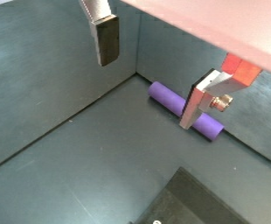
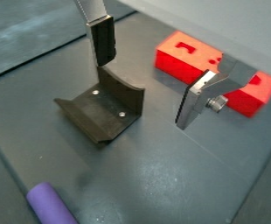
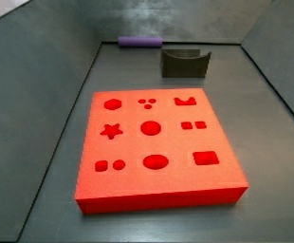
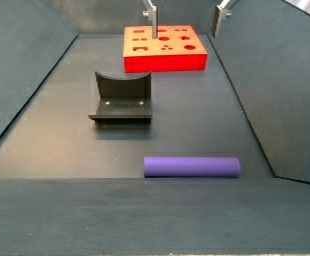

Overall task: Pick up the round object. Move up. Place the round object on the fixture. Regrasp the round object. Move to above the board. Insert the round object.
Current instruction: Pick up the round object.

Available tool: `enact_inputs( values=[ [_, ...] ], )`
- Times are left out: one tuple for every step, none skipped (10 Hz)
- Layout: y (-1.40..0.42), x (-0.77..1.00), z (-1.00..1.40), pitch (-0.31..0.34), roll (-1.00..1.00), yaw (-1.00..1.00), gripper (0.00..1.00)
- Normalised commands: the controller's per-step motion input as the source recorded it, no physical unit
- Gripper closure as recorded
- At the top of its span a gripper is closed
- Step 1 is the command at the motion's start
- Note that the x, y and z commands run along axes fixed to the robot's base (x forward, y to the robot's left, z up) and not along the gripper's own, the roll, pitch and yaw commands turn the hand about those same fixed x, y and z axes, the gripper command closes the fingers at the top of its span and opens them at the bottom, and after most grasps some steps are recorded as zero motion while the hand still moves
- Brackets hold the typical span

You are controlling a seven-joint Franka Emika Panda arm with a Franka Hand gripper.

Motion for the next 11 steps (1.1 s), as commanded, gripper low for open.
enact_inputs(
  values=[
    [0.00,-0.16,-0.02,0.000,0.00,-0.94,0.00],
    [0.07,-0.14,-0.11,0.036,0.01,-0.88,0.00],
    [0.09,-0.14,-0.09,0.023,0.00,-0.87,0.00],
    [0.25,-0.05,-0.15,0.036,0.00,-0.73,0.00],
    [0.17,-0.01,-0.09,0.011,0.00,-0.81,0.00],
    [0.07,0.00,-0.03,0.000,0.02,-0.91,0.00],
    [0.10,0.00,-0.03,0.000,0.02,-0.89,0.00],
    [0.32,-0.08,-0.09,0.017,0.03,-0.66,0.00],
    [0.21,-0.04,-0.10,0.014,0.03,-0.79,0.00],
    [0.12,0.00,-0.11,0.020,0.03,-0.89,0.00],
    [0.03,0.00,-0.08,0.006,0.02,-0.99,0.00]
  ],
)
